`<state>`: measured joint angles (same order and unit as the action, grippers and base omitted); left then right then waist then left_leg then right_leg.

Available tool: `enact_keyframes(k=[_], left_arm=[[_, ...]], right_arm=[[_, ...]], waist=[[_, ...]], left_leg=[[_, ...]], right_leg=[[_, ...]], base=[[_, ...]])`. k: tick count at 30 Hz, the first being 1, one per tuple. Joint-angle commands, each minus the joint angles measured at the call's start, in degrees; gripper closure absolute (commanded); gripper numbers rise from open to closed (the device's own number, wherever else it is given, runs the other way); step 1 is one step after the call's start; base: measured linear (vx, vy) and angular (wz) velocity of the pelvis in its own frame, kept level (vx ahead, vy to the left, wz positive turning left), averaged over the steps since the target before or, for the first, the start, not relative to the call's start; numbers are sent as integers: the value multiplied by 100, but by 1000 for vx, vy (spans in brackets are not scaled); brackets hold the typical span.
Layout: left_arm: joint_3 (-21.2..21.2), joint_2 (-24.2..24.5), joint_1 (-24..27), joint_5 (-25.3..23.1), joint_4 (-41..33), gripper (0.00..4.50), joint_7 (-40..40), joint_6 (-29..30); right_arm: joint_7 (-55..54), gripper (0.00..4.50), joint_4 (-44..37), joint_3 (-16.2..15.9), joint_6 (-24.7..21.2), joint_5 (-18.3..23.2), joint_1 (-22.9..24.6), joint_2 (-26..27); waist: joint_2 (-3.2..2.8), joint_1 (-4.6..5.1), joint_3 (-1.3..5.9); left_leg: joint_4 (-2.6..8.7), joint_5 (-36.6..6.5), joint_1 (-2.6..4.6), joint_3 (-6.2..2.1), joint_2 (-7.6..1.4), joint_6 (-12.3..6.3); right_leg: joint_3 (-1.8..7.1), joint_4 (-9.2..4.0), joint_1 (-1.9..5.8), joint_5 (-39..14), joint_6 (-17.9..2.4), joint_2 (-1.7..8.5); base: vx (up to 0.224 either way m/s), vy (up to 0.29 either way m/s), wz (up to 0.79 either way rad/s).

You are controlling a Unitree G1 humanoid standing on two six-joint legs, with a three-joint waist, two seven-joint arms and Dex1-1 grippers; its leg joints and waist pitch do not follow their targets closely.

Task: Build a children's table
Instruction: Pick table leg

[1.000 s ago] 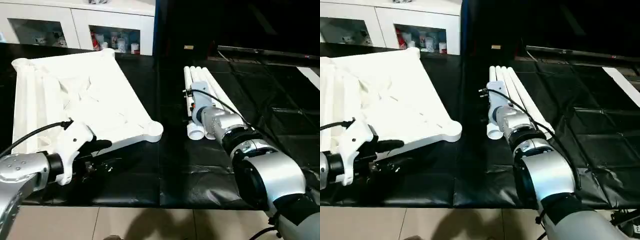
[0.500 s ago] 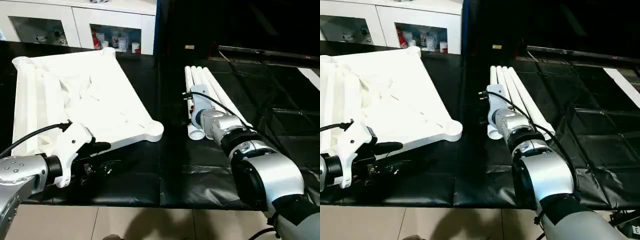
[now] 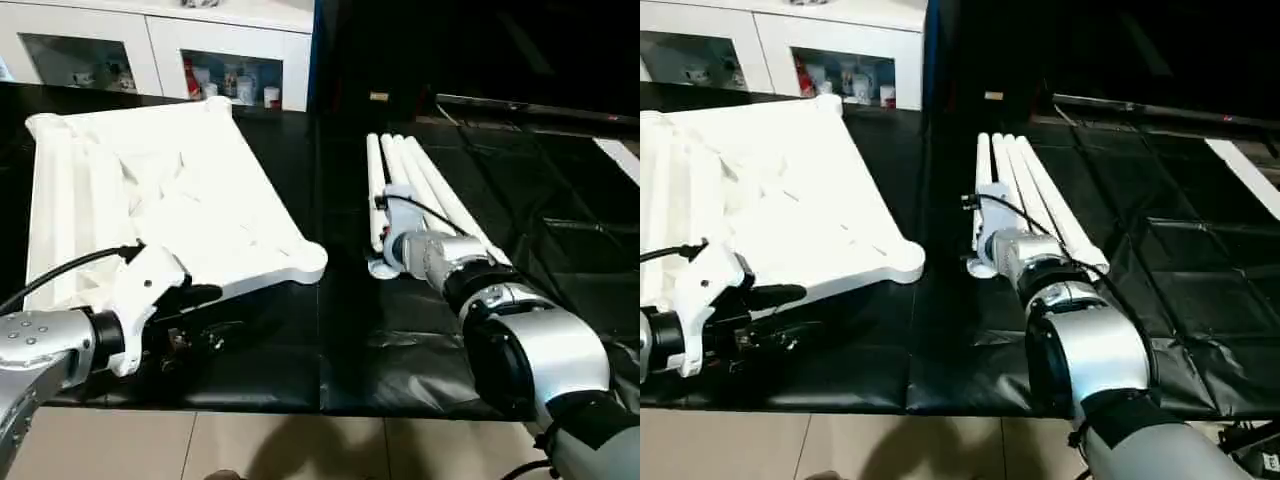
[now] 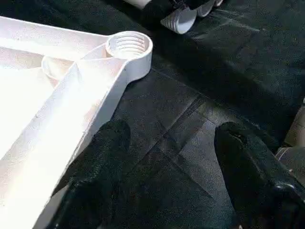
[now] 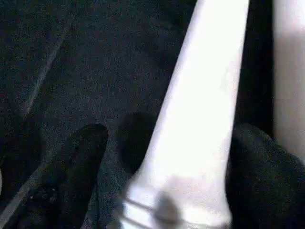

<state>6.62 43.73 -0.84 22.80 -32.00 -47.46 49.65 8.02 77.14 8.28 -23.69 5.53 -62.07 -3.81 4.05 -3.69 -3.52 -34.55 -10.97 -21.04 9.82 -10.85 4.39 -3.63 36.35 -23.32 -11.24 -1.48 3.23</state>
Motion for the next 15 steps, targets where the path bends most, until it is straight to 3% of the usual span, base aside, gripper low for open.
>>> enact_keyframes(k=[1,15], left_arm=[[-95,65,-91,36,-104,124,46,-4],[-237,-28,-309,-8,106,124,145,-185]], right_arm=[[-14,44,18,186,-105,150,53,-56],[-71,167,0,400,-73,176,7,-81]], waist=[[-137,-34,372],[-144,-89,357]], left_leg=[[409,-885,62,-33,-196,277],[414,-1073,62,-41,-191,350]], right_leg=[[302,-290,288,-476,-1115,427],[304,-318,269,-874,-1005,434]], base=[[0,0,0],[0,0,0]])
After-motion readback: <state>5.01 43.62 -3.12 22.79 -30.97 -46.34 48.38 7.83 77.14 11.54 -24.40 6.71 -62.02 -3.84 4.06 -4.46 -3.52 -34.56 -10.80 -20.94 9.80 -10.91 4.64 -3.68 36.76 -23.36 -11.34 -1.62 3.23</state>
